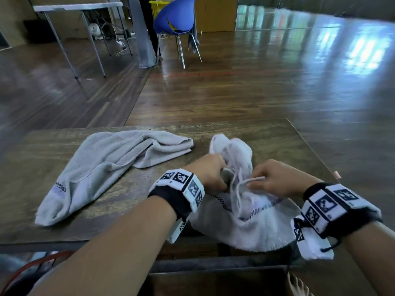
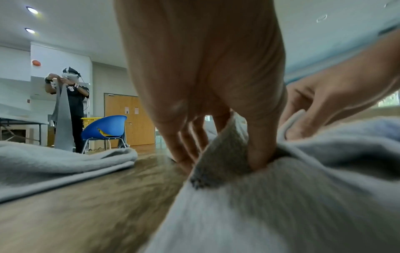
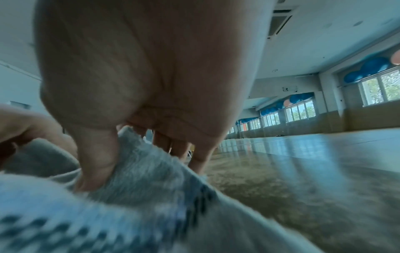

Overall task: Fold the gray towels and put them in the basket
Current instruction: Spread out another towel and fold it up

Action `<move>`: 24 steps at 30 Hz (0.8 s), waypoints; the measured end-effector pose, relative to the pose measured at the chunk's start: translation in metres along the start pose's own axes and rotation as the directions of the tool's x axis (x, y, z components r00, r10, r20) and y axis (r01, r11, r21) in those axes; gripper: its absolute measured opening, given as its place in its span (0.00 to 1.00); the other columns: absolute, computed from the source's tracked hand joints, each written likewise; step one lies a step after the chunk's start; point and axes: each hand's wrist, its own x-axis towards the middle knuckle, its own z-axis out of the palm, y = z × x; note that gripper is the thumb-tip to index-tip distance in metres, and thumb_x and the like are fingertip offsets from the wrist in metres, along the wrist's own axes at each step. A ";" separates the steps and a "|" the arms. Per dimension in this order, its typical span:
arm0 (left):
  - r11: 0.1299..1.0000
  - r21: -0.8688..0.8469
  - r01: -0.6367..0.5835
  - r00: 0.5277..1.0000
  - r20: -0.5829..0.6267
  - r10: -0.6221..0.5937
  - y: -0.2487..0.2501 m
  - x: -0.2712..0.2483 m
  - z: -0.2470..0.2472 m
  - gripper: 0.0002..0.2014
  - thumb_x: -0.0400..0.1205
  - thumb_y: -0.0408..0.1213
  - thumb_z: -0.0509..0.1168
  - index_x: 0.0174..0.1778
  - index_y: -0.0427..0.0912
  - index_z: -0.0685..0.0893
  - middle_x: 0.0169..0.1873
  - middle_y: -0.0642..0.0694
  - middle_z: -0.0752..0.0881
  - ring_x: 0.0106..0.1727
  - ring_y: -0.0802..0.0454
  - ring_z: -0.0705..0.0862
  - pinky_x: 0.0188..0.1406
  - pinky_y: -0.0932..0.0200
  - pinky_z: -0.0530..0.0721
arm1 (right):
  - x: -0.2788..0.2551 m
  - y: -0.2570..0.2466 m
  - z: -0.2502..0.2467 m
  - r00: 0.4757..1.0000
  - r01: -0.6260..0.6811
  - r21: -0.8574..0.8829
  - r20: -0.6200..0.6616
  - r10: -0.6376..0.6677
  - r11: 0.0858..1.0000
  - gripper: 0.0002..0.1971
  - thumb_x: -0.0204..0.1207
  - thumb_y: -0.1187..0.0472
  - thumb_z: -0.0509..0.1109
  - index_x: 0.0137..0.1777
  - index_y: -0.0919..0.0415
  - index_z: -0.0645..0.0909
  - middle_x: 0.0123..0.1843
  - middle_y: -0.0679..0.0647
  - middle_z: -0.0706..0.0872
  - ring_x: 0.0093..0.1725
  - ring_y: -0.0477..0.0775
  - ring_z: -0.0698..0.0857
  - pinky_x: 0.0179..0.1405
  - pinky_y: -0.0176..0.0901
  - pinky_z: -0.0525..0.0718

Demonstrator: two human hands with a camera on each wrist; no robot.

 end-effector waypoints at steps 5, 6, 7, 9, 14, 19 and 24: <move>0.996 -0.086 -0.014 0.956 0.292 0.039 0.009 0.012 -0.030 0.16 0.63 0.48 0.75 0.45 0.52 0.94 0.34 0.55 0.91 0.39 0.57 0.89 0.43 0.59 0.89 | 0.017 -0.001 -0.040 0.945 -0.028 -0.018 0.324 0.033 0.999 0.11 0.74 0.44 0.77 0.41 0.50 0.93 0.39 0.44 0.93 0.38 0.39 0.88 0.46 0.39 0.84; 0.994 -0.105 -0.019 0.977 0.209 0.040 0.010 0.017 -0.040 0.17 0.62 0.48 0.74 0.44 0.47 0.94 0.28 0.55 0.87 0.33 0.59 0.85 0.35 0.62 0.85 | 0.023 0.003 -0.048 0.976 -0.017 -0.008 0.217 0.018 1.000 0.13 0.74 0.44 0.77 0.40 0.53 0.93 0.38 0.47 0.93 0.37 0.43 0.87 0.45 0.45 0.84; 0.991 -0.131 -0.017 0.998 0.065 0.026 0.010 0.023 -0.051 0.18 0.62 0.49 0.73 0.41 0.40 0.93 0.25 0.52 0.83 0.29 0.56 0.81 0.30 0.60 0.79 | 0.031 0.006 -0.056 1.000 -0.001 0.028 0.028 0.000 1.000 0.17 0.75 0.44 0.77 0.38 0.60 0.91 0.35 0.52 0.91 0.35 0.47 0.85 0.41 0.48 0.83; 0.988 -0.155 -0.014 0.938 -0.343 -0.040 0.003 0.034 -0.072 0.15 0.66 0.45 0.70 0.35 0.34 0.89 0.28 0.46 0.81 0.32 0.49 0.80 0.31 0.56 0.73 | 0.047 0.012 -0.069 0.884 0.067 0.162 -0.466 0.017 0.985 0.19 0.78 0.50 0.75 0.35 0.66 0.89 0.36 0.56 0.90 0.37 0.50 0.81 0.39 0.52 0.82; 0.944 -0.330 0.014 0.457 -0.837 -0.300 -0.035 0.039 -0.106 0.12 0.78 0.33 0.66 0.51 0.46 0.94 0.48 0.42 0.91 0.48 0.48 0.88 0.42 0.64 0.78 | 0.060 0.029 -0.102 0.403 0.039 0.202 -0.899 0.169 0.979 0.17 0.83 0.50 0.70 0.63 0.60 0.90 0.70 0.59 0.85 0.68 0.59 0.84 0.71 0.54 0.79; 0.731 -0.649 -0.211 0.477 -0.721 -0.502 -0.047 0.037 -0.109 0.07 0.78 0.33 0.72 0.46 0.46 0.95 0.35 0.45 0.91 0.31 0.53 0.83 0.34 0.57 0.82 | 0.049 0.040 -0.111 0.342 0.007 0.322 -0.891 0.300 0.947 0.21 0.82 0.41 0.68 0.63 0.55 0.90 0.56 0.59 0.93 0.53 0.62 0.89 0.56 0.58 0.86; 0.450 -0.858 -0.249 0.591 -0.503 -0.631 -0.040 0.042 -0.102 0.12 0.81 0.27 0.66 0.37 0.45 0.91 0.31 0.41 0.91 0.31 0.42 0.91 0.39 0.39 0.93 | 0.051 0.038 -0.104 0.445 0.098 0.510 -0.791 0.421 0.855 0.12 0.78 0.39 0.71 0.47 0.43 0.90 0.29 0.51 0.91 0.29 0.57 0.91 0.38 0.59 0.93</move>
